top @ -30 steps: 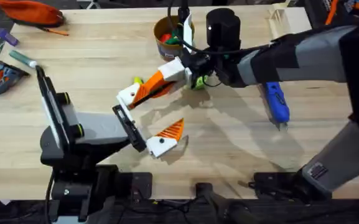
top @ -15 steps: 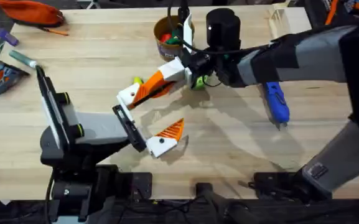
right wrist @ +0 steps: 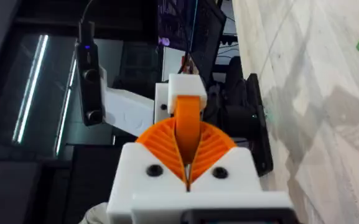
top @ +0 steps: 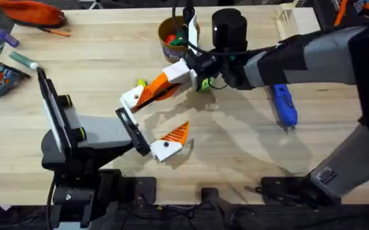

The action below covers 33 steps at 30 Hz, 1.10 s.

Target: Pick up the gripper from the table and insert it into the empty holder that is missing its gripper. Then pick up a screw, insert it into the mounting hole, and use the screwdriver to tighten it. Finally, clean up the table by picking up the vegetable and placing it into the bucket.

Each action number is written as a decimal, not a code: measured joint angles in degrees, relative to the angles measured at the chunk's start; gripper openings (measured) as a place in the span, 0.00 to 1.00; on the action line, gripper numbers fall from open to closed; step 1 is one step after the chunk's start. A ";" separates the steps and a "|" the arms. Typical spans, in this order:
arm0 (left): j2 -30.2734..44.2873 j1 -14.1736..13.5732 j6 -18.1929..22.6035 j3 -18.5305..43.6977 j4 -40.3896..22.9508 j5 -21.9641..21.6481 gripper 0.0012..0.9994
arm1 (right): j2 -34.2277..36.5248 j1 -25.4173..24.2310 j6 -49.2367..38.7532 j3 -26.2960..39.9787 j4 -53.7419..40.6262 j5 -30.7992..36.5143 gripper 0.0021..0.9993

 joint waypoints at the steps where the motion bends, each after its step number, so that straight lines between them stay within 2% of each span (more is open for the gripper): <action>1: 0.00 0.00 0.00 0.00 0.00 0.00 0.99 | 0.00 0.00 0.00 0.00 0.01 0.00 0.01; 7: 0.00 0.00 0.00 0.00 0.00 0.00 0.99 | 0.00 0.00 0.00 0.00 0.00 -0.01 0.01; 8: 0.02 0.00 0.02 0.00 0.02 -0.02 0.99 | 0.00 0.00 0.21 0.00 -0.03 -0.02 0.04; 13: 0.00 -0.39 0.02 0.02 -0.27 2.03 0.99 | 0.00 0.98 0.37 0.00 0.07 1.70 0.77; 14: 0.00 -0.39 0.02 0.02 -0.30 2.27 0.99 | 0.00 1.16 0.28 0.00 0.12 1.79 0.87; 17: 0.00 -0.39 0.02 0.02 -0.33 2.67 0.99 | 0.00 1.40 0.37 0.00 0.17 1.95 0.90; 30: 0.00 -0.39 0.02 0.02 -0.35 2.84 0.99 | -0.02 0.38 -0.12 0.00 0.02 2.39 0.91; 33: 0.00 -0.39 0.02 0.02 -0.35 2.85 0.99 | -1.13 -1.19 -2.26 0.00 -3.76 2.65 0.91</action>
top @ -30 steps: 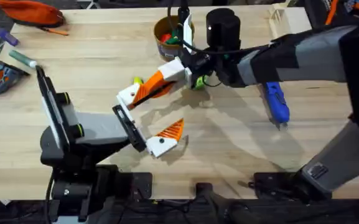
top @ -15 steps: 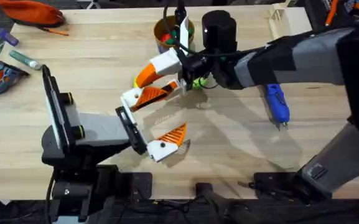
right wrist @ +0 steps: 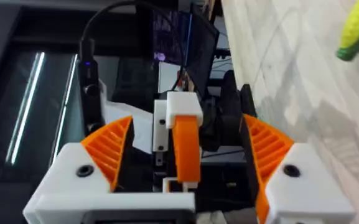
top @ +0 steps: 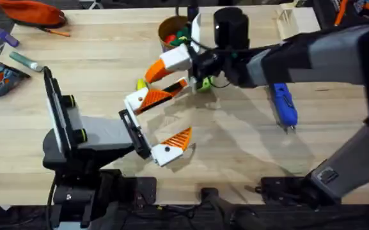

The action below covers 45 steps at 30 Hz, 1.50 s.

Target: Pick up the gripper from the table and insert it into the empty holder that is missing its gripper. Then pick up a screw, insert it into the mounting hole, and use the screwdriver to tighten it. Finally, clean up the table by picking up the vegetable and placing it into the bucket.

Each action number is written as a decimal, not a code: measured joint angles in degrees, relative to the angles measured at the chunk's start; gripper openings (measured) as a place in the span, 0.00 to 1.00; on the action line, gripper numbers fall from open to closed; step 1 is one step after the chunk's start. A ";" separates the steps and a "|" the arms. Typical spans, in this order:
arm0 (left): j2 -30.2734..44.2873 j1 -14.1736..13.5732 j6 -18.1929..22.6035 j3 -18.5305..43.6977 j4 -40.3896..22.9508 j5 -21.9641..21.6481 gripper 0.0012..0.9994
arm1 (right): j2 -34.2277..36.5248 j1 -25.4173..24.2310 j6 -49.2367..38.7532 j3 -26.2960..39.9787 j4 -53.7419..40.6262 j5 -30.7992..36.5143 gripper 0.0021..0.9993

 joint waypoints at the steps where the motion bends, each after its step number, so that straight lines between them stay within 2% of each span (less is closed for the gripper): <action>1: 0.00 0.00 0.00 0.00 0.00 0.00 0.99 | -0.86 -0.72 -1.21 0.00 -2.39 0.12 0.91; 6: 0.00 0.00 0.00 0.00 0.00 0.01 0.99 | -7.21 -4.82 -10.81 0.00 -20.62 2.56 0.91; 12: 0.00 0.00 0.00 0.00 0.00 0.01 0.99 | -15.98 -10.62 -25.47 0.00 -44.88 11.09 0.91; 17: 0.00 0.00 0.00 0.00 0.00 0.00 0.99 | -24.21 -15.48 -37.05 1.78 -66.01 23.11 0.91; 23: 0.01 0.00 0.00 0.00 0.00 0.01 0.99 | -26.39 -15.99 -49.58 14.05 -88.58 42.02 0.91; 30: 0.00 0.00 0.00 0.00 0.00 0.01 0.99 | -24.51 -11.52 -56.73 25.68 -98.99 64.17 0.91; 34: 0.00 0.00 0.00 0.00 0.00 0.01 0.99 | -20.13 -8.10 -58.74 29.55 -101.81 72.70 0.91; 39: 0.00 0.00 0.00 0.00 0.00 0.01 0.99 | -12.29 -4.64 -60.99 35.51 -104.57 78.53 0.91; 45: 0.00 0.00 0.00 0.00 0.00 0.01 0.99 | -5.46 -1.37 -63.85 39.54 -104.82 81.23 0.90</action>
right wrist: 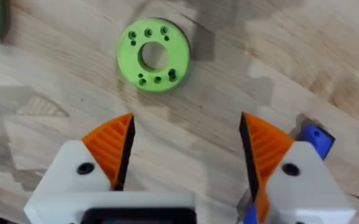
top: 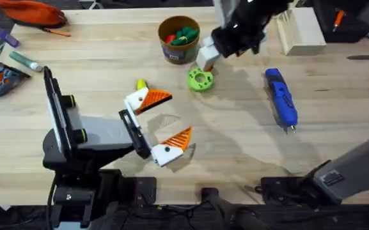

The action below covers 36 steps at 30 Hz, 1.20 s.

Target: Pick up the gripper from the table and insert it into the empty holder that is missing its gripper. Then pick up a screw, insert it into the mounting hole, and use the screwdriver to tighten it. Finally, clean up the table by picking up the vegetable and placing it into the bucket.

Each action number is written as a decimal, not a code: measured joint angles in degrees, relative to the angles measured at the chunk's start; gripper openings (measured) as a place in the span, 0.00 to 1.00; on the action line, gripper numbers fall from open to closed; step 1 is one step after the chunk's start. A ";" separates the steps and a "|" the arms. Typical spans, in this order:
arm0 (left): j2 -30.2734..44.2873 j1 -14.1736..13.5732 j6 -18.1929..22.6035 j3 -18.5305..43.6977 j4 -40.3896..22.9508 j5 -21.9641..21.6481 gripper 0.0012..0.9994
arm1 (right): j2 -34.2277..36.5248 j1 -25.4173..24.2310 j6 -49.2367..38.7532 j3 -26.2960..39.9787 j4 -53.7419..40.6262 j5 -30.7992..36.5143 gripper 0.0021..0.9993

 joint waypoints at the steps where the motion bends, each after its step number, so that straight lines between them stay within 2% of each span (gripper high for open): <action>1: 0.00 0.00 0.00 0.00 0.00 0.00 0.99 | 0.84 0.49 -0.27 0.05 0.00 0.31 0.90; 10: 0.00 0.00 0.00 0.00 0.00 0.00 0.99 | 7.28 2.67 -2.01 0.07 2.42 1.84 0.89; 29: 0.00 0.00 0.00 0.00 0.00 0.00 0.99 | 14.86 3.17 -3.93 0.13 6.42 2.03 0.46; 36: 0.00 0.00 0.00 0.00 0.00 0.00 0.99 | 14.85 3.37 -4.09 0.13 6.67 2.04 0.35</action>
